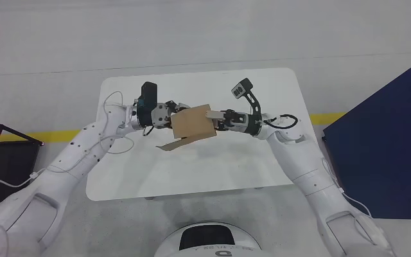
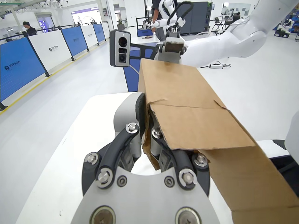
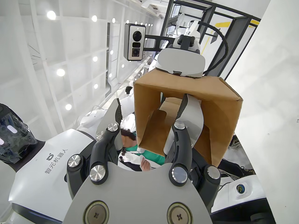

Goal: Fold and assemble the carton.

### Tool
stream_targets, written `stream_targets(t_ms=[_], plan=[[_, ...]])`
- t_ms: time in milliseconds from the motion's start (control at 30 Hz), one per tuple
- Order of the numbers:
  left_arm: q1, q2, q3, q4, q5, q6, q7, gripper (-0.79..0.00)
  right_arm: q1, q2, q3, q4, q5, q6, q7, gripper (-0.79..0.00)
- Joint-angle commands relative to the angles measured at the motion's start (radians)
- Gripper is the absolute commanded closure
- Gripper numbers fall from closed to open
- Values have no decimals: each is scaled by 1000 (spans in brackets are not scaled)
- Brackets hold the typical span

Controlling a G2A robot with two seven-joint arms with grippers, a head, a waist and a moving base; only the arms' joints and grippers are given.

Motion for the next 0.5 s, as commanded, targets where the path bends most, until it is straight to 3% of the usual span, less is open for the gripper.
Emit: stream_targets(t_ms=[0,467], plan=[[1,1,-5,7,0,3,3,0,-5,2,13,-3,15,-9,7,-468],[11,11,-32,15,14,9,9,0,-84,30,154,-67,75,-60,-15,-520]])
